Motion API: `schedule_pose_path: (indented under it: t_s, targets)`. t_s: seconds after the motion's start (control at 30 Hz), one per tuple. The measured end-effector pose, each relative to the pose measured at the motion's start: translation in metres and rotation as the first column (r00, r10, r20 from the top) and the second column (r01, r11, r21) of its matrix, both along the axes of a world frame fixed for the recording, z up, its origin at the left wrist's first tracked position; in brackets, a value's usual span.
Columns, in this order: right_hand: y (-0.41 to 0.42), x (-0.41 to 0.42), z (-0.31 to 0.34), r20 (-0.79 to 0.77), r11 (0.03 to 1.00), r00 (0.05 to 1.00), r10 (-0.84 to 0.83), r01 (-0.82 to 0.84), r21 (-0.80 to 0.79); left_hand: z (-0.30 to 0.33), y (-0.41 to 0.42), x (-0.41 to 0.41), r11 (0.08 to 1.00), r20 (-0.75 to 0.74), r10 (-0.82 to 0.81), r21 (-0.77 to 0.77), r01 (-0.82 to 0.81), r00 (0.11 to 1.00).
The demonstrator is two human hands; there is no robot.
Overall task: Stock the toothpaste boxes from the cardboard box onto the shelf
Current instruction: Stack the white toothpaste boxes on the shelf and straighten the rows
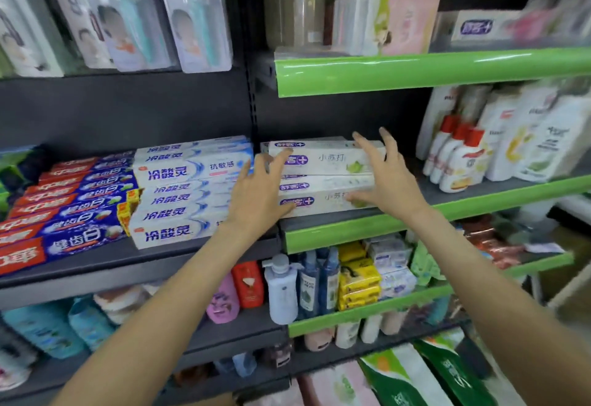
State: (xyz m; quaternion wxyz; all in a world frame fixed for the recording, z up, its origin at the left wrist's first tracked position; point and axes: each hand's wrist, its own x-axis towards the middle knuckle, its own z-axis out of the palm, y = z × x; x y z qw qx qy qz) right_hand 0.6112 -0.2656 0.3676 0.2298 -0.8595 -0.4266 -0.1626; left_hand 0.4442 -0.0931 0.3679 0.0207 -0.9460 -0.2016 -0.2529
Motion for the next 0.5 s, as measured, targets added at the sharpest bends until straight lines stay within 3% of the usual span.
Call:
schedule_pose_path:
  t_s: [0.33,0.5]
  targets:
    - [0.022,0.061,0.005,0.015,0.992,0.997,0.074,-0.072,-0.106,-0.011,-0.008,0.051,0.987,-0.033,0.148,0.067,-0.145,0.988]
    - [0.037,0.071,0.012,0.045,0.986,0.992,0.117,-0.110,-0.125,-0.004,-0.003,0.061,0.959,-0.014,0.283,0.022,-0.283,0.959]
